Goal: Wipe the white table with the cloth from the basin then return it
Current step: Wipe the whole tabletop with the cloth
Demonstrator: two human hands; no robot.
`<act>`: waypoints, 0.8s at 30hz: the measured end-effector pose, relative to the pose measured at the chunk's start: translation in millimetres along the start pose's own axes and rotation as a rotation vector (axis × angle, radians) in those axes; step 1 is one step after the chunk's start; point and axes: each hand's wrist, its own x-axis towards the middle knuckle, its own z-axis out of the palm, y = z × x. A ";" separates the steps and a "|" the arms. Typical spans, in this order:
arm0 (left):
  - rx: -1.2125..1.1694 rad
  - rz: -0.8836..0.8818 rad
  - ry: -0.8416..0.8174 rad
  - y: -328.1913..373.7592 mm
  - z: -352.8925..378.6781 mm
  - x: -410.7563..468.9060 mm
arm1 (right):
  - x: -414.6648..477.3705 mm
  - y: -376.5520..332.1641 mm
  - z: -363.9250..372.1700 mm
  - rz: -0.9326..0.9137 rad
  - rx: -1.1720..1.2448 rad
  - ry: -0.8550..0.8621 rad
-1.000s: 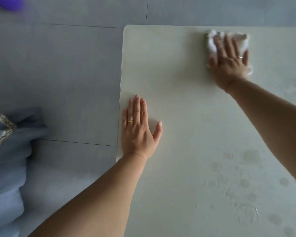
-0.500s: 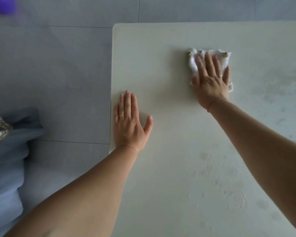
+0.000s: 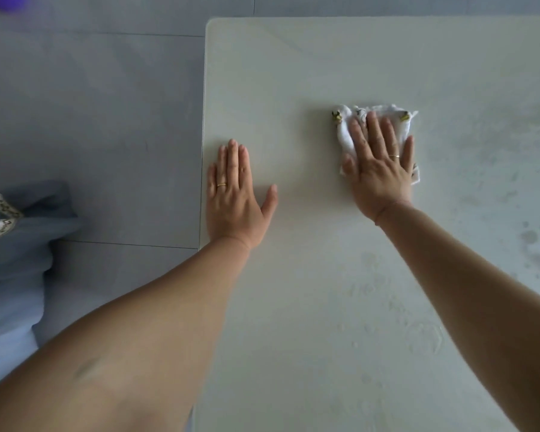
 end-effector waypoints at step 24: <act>-0.010 0.125 -0.088 9.9 5.2 -114.9 | -21.8 -16.1 3.6 0.131 -0.007 0.001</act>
